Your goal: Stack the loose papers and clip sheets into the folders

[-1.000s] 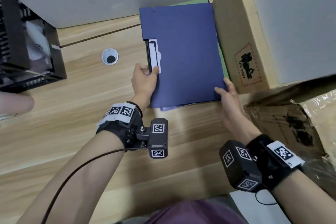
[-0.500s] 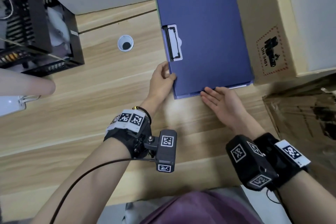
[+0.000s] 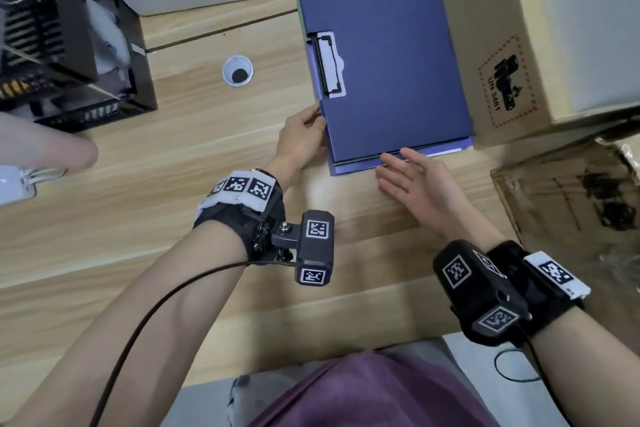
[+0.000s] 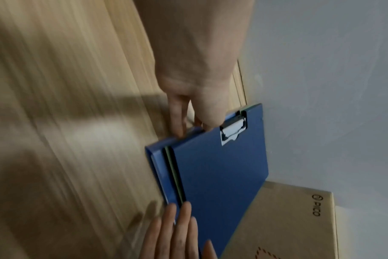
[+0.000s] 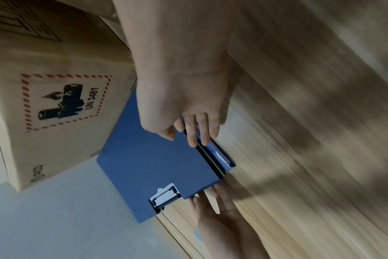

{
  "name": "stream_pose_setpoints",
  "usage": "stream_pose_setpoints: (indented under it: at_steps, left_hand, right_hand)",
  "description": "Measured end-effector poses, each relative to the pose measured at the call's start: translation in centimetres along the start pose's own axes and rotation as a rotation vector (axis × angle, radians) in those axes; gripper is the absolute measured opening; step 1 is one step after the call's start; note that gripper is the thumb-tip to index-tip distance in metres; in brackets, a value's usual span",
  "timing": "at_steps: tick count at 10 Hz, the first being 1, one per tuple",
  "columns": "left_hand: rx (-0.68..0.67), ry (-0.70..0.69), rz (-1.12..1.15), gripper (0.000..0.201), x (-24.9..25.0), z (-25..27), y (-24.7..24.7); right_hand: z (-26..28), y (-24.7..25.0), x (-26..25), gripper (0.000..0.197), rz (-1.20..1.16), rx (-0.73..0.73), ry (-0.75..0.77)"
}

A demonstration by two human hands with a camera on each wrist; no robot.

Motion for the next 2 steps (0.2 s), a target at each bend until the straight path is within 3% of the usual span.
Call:
stream_pose_setpoints:
  at_steps: [1,2]
  left_hand:
    - [-0.239,0.094,-0.022,0.032,-1.0,1.8,2.6]
    - [-0.242,0.083,-0.101,0.035,-4.9,3.3,6.7]
  right_hand:
    - [1.3,-1.1,1.1,0.024,0.052,-0.016,-0.011]
    - [2.4,-2.2,3.4,0.017,0.149,-0.028,-0.039]
Point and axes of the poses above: each hand's wrist, its own z-axis away from the middle knuckle, its own y-axis out of the back of the hand, x = y × z, the point moved 1 cm from there along -z, towards the middle knuckle, and after that the axes turned 13 degrees about y, right-handed, at the moved point
